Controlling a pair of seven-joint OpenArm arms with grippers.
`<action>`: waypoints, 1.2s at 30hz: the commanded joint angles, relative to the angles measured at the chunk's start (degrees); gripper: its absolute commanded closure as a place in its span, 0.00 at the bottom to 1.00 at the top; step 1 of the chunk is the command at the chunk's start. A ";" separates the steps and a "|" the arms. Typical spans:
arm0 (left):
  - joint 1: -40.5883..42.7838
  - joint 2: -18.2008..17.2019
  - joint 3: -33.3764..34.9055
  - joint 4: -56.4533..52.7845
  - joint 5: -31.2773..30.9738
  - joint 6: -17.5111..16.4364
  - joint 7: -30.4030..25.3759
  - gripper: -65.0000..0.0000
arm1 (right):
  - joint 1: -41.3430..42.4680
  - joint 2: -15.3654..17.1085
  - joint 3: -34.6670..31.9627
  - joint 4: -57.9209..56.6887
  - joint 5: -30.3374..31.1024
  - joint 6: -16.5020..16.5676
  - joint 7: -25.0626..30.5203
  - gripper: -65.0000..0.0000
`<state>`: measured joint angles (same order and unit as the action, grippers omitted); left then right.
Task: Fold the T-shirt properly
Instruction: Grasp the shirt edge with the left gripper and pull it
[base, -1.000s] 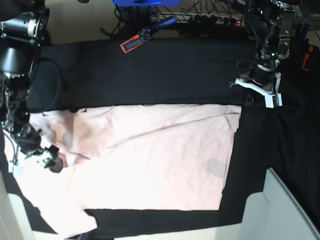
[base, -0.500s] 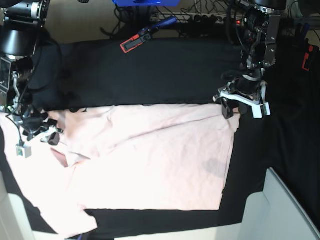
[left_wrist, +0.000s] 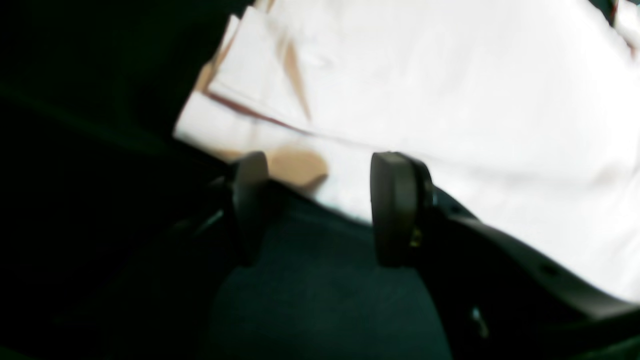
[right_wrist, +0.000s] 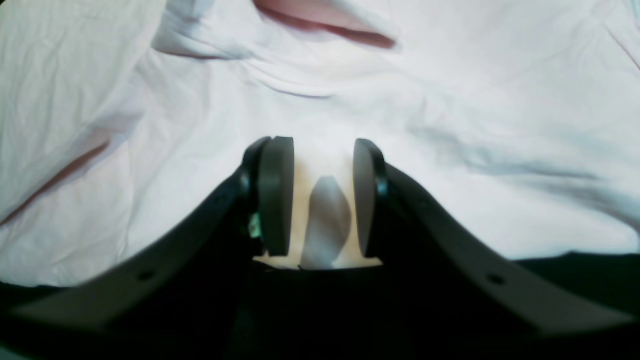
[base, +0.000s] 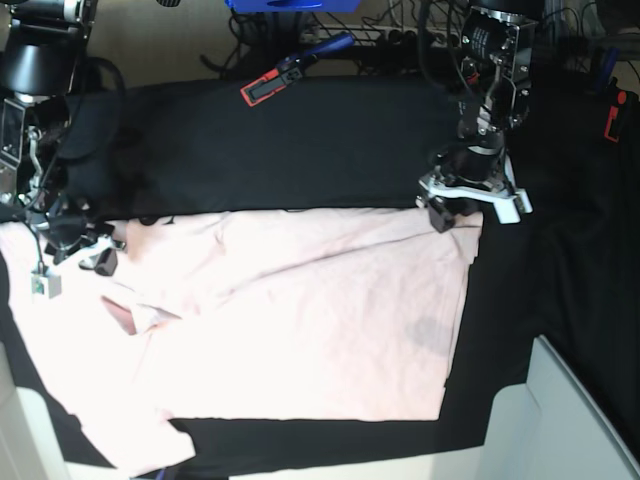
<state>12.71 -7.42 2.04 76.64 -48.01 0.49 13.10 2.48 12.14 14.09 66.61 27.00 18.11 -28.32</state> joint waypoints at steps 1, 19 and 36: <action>-0.18 -0.98 -1.03 0.77 -2.32 -0.62 -1.37 0.51 | 0.73 0.74 0.11 0.78 0.73 0.48 1.55 0.72; -1.33 -0.45 -2.62 -0.82 -5.66 -5.46 -1.19 0.51 | 0.73 0.74 0.11 0.78 0.82 0.48 1.55 0.72; -4.23 -1.41 -2.62 -6.18 -14.01 -5.46 -1.28 0.51 | 0.64 0.74 0.11 0.69 0.91 0.48 1.55 0.72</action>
<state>9.08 -8.36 -0.45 69.67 -61.78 -4.16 12.58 2.20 12.14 14.06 66.59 27.03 18.13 -28.16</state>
